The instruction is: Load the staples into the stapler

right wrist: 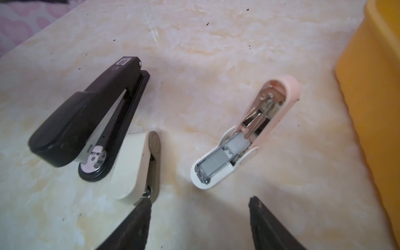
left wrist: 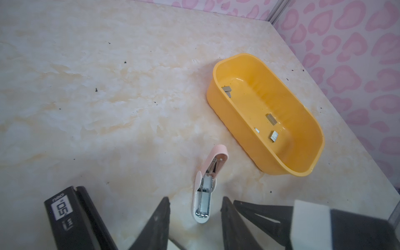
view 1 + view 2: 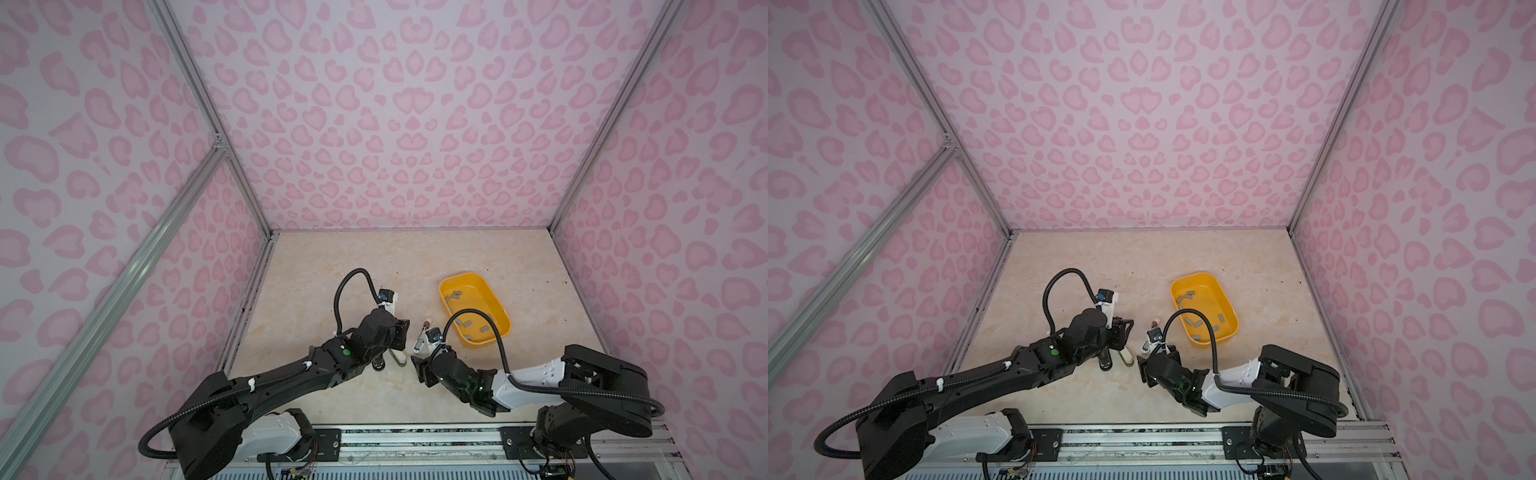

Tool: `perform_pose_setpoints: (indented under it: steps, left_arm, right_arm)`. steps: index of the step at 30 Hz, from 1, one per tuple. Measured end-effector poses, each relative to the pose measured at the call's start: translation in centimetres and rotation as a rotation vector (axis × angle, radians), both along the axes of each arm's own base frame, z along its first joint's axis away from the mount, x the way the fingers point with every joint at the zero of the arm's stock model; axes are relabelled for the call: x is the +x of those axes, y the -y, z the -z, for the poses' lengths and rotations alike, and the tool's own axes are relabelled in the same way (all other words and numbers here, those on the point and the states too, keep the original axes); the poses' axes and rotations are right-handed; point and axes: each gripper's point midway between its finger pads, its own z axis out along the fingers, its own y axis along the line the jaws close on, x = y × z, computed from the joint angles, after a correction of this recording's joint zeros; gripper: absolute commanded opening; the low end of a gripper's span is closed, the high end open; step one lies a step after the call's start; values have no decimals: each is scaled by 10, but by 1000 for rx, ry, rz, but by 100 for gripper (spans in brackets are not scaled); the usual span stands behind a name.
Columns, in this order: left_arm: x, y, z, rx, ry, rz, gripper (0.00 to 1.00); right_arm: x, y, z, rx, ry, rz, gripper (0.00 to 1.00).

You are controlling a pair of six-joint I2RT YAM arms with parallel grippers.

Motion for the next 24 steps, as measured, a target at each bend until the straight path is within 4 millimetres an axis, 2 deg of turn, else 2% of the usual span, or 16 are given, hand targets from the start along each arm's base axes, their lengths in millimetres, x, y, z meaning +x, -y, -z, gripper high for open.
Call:
perform_pose_setpoints:
  steps: [4,10,14,18,24]
  left_arm:
    - [-5,-14,-1,9,12,-24,43]
    - [-10,-27,-6,2,37,-48,44]
    - [-11,-31,-8,4,43,-57,44]
    - [-12,-32,-5,12,37,-57,44]
    - [-12,-32,-2,18,32,-57,44]
  right_arm:
    - [12,4,9,-44,-13,75,79]
    - [23,-4,18,-86,-30,119,78]
    - [27,-1,26,-109,-48,144,72]
    - [30,4,29,-123,-36,170,59]
    - [26,15,30,-109,-20,170,47]
